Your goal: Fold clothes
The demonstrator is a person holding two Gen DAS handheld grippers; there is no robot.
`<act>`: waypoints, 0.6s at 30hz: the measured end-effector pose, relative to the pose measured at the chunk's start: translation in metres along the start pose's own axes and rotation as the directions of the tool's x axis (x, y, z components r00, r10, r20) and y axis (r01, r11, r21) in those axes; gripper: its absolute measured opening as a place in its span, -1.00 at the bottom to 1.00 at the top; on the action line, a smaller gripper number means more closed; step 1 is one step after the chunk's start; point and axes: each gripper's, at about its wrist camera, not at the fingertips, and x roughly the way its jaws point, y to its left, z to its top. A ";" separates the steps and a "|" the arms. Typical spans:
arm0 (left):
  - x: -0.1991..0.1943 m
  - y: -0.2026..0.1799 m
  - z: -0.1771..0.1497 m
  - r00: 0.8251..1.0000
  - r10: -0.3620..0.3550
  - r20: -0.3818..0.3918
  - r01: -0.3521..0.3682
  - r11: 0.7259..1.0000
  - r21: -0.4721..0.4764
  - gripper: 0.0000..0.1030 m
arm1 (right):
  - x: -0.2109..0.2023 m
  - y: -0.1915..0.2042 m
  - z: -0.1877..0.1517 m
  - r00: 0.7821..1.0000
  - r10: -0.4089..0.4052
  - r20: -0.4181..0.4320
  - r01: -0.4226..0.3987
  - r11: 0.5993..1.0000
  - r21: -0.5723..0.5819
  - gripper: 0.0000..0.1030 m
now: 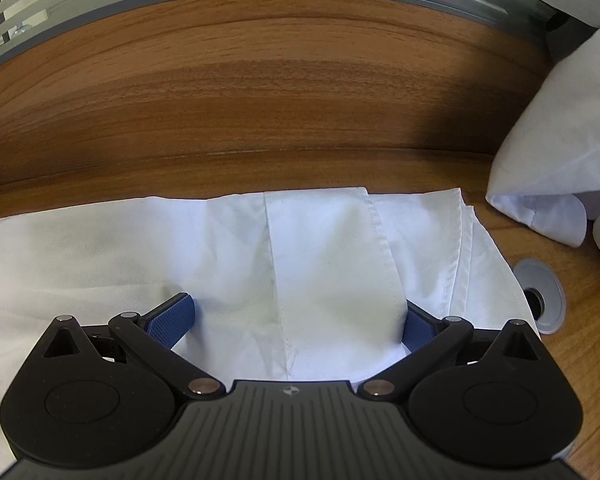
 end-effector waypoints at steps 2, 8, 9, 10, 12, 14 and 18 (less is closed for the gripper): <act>0.004 0.001 0.006 1.000 -0.001 -0.001 0.001 1.000 0.001 0.09 | 0.004 0.001 0.005 1.000 0.001 0.001 -0.001 1.000 -0.001 1.00; 0.011 0.004 0.012 1.000 -0.009 -0.023 0.010 1.000 0.007 0.09 | 0.007 0.004 0.013 1.000 0.000 0.000 0.000 1.000 0.001 1.00; 0.008 0.006 0.011 0.999 -0.011 -0.031 0.011 1.000 0.003 0.09 | 0.006 0.004 0.013 1.000 0.000 -0.002 0.000 1.000 0.001 1.00; 0.005 0.009 0.010 0.999 -0.012 -0.040 0.012 1.000 -0.002 0.08 | 0.006 0.004 0.013 1.000 0.000 -0.006 0.000 1.000 0.001 1.00; 0.000 0.013 0.009 0.998 -0.014 -0.058 0.013 1.000 -0.012 -0.01 | 0.004 0.005 0.013 1.000 -0.001 -0.015 0.001 1.000 0.002 1.00; -0.003 0.020 0.007 0.997 -0.018 -0.074 0.016 0.999 -0.030 -0.12 | 0.003 0.004 0.013 1.000 -0.005 -0.023 0.005 1.000 0.007 1.00; -0.020 0.035 -0.011 0.995 -0.015 -0.094 0.009 0.998 -0.062 -0.15 | -0.003 -0.008 0.009 0.999 -0.039 -0.028 0.041 0.998 0.054 1.00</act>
